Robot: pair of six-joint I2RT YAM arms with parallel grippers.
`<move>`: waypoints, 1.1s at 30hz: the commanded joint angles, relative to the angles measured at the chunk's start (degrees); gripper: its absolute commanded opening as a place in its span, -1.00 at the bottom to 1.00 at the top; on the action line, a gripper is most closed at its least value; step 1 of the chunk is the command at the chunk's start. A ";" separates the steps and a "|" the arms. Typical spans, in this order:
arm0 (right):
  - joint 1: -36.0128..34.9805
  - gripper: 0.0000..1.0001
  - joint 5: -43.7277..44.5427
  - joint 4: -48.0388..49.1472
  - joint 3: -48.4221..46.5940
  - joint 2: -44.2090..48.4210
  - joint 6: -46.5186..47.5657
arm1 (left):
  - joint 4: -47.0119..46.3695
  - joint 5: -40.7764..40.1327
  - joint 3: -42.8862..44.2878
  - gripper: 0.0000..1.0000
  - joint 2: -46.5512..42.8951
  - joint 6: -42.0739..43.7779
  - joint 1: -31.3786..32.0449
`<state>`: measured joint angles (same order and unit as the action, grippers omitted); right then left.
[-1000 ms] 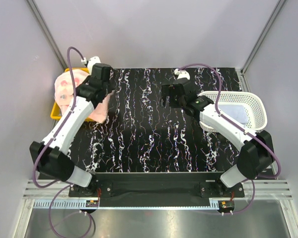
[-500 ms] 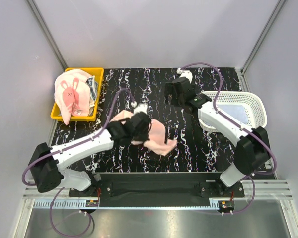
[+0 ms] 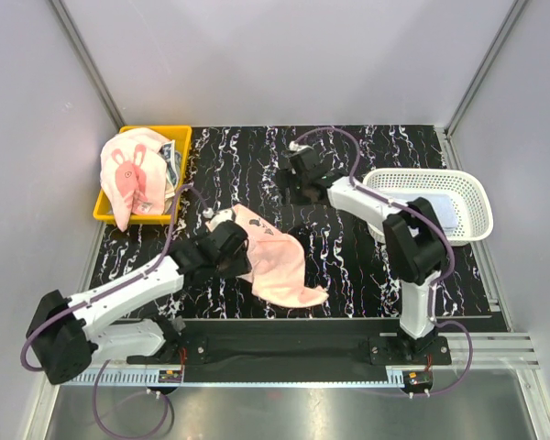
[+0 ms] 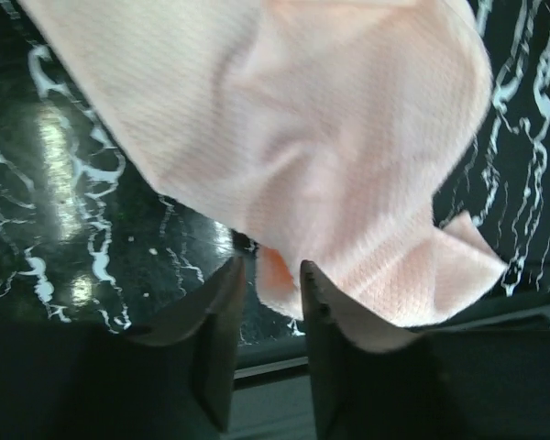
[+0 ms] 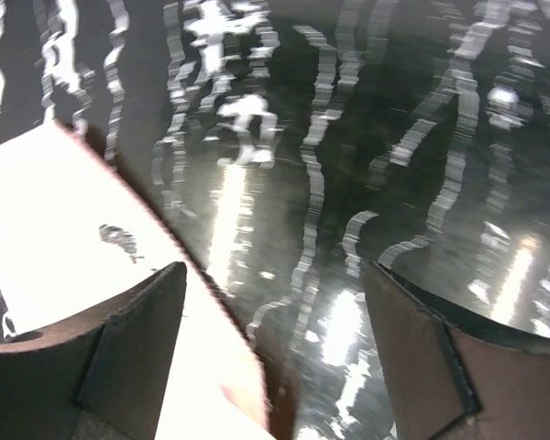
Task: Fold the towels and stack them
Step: Move the towel to the center of the board, then flatten out the crumpled towel
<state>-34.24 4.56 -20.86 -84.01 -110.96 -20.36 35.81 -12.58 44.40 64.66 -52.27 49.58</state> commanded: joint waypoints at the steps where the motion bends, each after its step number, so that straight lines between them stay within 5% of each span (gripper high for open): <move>1: -3.81 0.66 -2.54 1.18 -5.20 -2.24 3.22 | -1.63 0.72 -0.11 -0.22 -3.40 0.32 -3.17; 8: -8.56 0.16 0.27 -0.05 -10.11 -7.24 2.96 | -4.07 2.46 0.77 -0.20 -6.40 3.31 -24.05; 17: -15.77 -0.20 3.79 -2.78 -17.15 -13.40 1.11 | -12.17 0.45 8.67 -0.31 14.31 0.68 -37.70; 24: -16.74 -0.26 3.18 -2.61 -18.74 -16.13 -0.21 | -10.94 0.36 21.41 -0.23 30.68 2.87 -40.27; 33: -17.79 -0.24 2.39 0.29 -15.93 -15.87 -0.82 | -11.38 0.36 19.59 -0.17 36.06 2.88 -40.18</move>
<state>-51.03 6.46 -23.18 -100.03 -126.82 -20.27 26.48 -11.73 64.86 100.95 -49.71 9.41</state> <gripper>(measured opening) 0.379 0.411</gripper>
